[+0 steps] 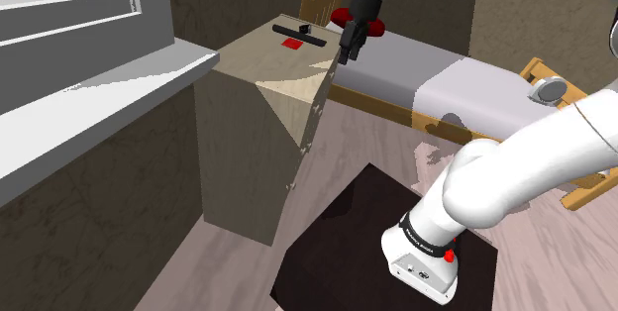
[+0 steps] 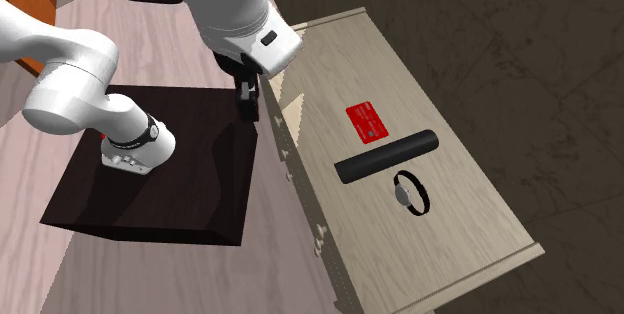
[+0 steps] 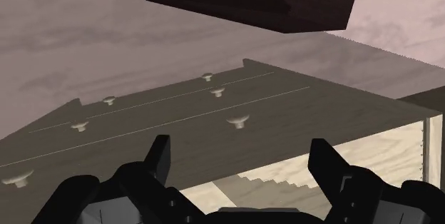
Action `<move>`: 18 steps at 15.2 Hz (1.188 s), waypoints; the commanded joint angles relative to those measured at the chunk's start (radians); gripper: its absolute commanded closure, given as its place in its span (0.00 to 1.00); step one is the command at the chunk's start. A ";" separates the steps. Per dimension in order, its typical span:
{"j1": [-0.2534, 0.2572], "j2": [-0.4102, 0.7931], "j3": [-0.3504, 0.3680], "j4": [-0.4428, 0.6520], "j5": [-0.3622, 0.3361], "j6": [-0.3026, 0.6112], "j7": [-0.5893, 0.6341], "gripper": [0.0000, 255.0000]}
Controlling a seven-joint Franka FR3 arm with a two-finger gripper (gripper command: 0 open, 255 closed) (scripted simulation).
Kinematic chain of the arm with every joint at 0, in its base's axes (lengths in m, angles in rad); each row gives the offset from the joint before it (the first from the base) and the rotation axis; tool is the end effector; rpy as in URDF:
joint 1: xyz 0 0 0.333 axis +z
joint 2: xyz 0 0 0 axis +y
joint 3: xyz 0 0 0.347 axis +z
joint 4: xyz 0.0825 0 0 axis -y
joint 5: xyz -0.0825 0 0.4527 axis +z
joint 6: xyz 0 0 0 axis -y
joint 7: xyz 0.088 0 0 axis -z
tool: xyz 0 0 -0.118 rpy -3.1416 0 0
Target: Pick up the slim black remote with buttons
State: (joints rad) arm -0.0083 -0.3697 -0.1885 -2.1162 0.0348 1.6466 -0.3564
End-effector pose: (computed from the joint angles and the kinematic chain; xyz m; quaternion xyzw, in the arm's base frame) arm 0.4785 -0.1009 0.5592 -0.9936 -0.0853 0.0374 0.0634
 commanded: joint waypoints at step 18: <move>-0.097 0.821 -0.083 1.014 0.140 -0.167 -0.331 0.00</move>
State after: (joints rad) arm -0.0905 0.3887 -0.2733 -1.1904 0.1609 1.5040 -0.6741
